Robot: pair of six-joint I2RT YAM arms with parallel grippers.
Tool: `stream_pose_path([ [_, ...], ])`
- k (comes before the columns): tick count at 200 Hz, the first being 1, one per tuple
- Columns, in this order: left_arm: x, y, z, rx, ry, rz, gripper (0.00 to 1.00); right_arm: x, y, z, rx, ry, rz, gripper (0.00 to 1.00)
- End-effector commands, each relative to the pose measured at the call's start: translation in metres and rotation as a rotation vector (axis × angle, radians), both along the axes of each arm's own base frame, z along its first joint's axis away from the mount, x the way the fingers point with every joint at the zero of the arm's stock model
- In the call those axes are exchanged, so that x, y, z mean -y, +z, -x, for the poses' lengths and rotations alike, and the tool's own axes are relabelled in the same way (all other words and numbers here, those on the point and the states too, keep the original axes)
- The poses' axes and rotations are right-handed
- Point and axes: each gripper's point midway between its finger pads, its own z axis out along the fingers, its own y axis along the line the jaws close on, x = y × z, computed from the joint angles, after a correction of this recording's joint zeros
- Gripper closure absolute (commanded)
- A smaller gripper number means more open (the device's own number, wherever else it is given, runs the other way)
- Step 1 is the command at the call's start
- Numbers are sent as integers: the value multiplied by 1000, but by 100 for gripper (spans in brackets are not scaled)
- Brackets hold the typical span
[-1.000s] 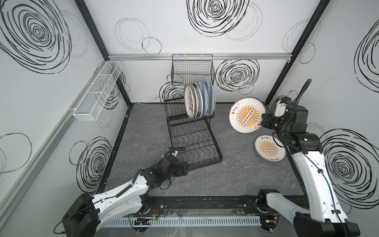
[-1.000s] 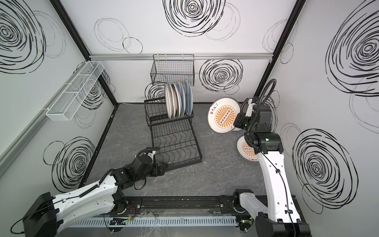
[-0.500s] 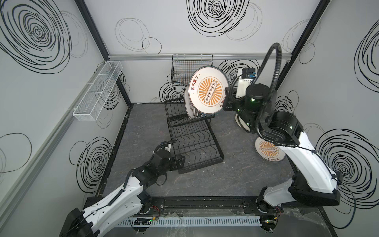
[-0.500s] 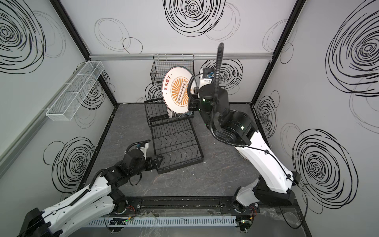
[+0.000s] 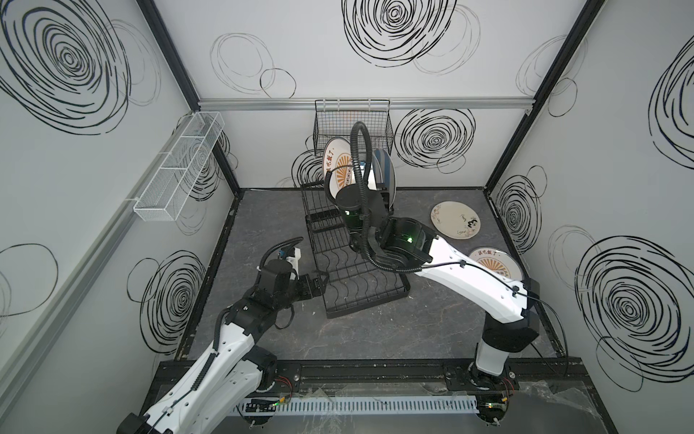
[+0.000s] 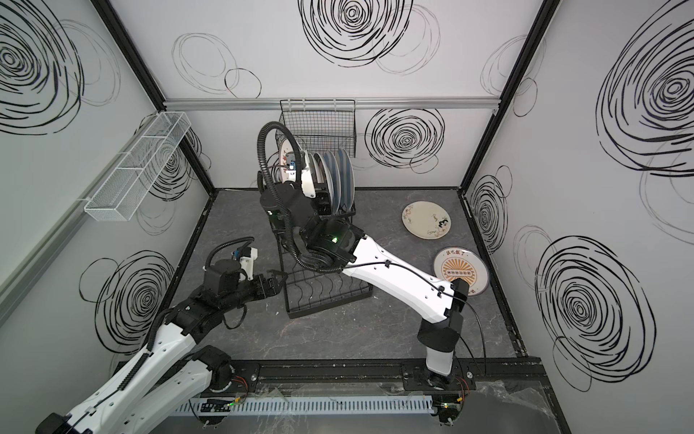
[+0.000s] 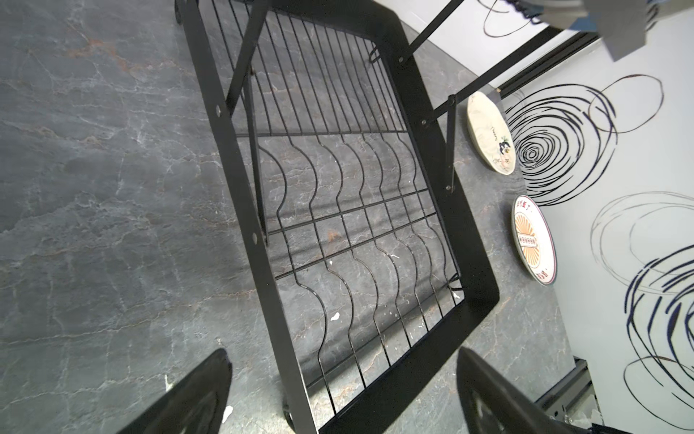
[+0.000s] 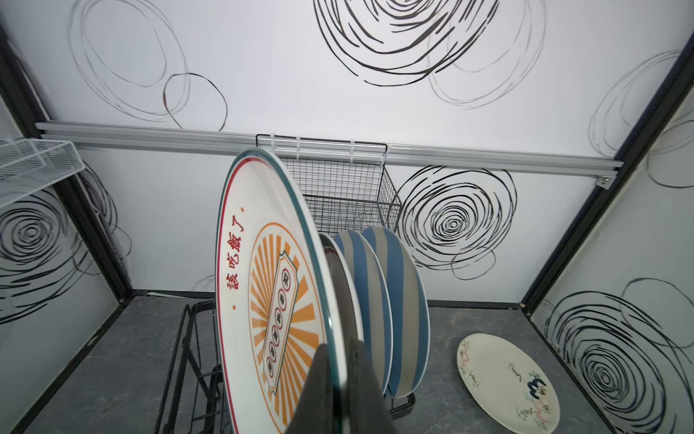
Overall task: Load the plates into the dish rack
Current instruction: 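Lower the orange-sunburst plate into the rack slot in front of the other plates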
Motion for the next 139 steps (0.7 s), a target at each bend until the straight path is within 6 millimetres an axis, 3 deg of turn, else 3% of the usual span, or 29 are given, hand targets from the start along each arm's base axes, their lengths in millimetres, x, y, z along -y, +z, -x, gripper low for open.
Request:
stream_pose_path([
  [1, -1, 16, 0, 44, -32, 0, 4, 16, 13, 3, 69, -147, -64, 100],
  [52, -1, 20, -1, 54, -60, 31, 4, -1, -20, 0, 85, -214, 36, 100],
  [139, -7, 28, 1, 88, -62, 23, 4, -12, -52, -24, 56, -191, 79, 100],
])
